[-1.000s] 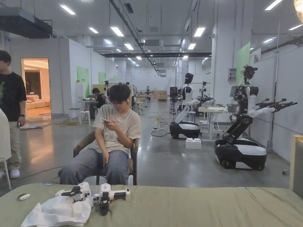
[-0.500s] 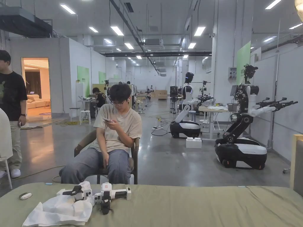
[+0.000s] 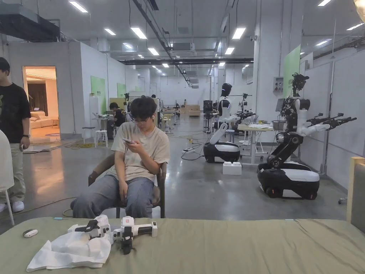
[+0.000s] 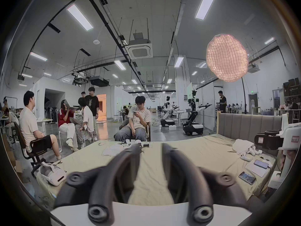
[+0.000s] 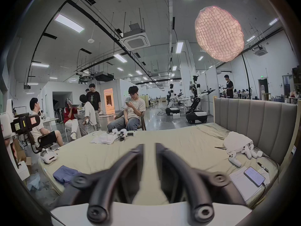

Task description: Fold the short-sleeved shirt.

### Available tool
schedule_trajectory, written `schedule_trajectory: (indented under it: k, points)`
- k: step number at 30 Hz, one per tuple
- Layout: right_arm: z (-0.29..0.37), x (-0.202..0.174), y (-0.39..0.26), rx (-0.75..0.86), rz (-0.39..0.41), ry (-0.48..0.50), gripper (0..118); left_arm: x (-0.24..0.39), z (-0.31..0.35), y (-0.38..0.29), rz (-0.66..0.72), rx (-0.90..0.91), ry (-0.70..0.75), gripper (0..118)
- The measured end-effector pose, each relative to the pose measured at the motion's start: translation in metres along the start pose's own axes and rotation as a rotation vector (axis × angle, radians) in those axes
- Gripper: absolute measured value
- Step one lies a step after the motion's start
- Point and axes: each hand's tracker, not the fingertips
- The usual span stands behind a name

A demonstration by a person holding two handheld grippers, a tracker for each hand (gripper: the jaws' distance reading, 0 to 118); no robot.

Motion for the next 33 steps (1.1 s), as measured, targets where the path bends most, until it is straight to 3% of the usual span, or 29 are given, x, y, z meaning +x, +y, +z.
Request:
schedule_trajectory:
  k: [1, 3, 7, 10, 20, 33]
  points:
    - [0.0, 0.0, 0.002, -0.002, 0.002, 0.0, 59, -0.002, -0.001, 0.001, 0.006, -0.001, -0.001, 52]
    - [0.0, 0.0, 0.004, -0.004, 0.008, 0.001, 89, -0.002, 0.0, 0.002, 0.02, 0.006, -0.004, 68]
    - [0.002, -0.002, 0.006, 0.017, 0.021, 0.006, 101, -0.002, 0.001, 0.004, 0.021, 0.031, 0.019, 109]
    - [0.003, -0.004, 0.006, 0.03, 0.027, 0.005, 118, -0.001, 0.0, 0.005, 0.006, 0.041, 0.016, 118]
    - [0.003, -0.008, 0.007, 0.029, 0.047, 0.011, 118, 0.004, 0.0, 0.004, -0.021, 0.027, 0.009, 118]
    - [0.005, 0.003, 0.006, 0.028, -0.005, -0.005, 118, 0.001, 0.0, 0.004, 0.021, 0.019, 0.01, 118]
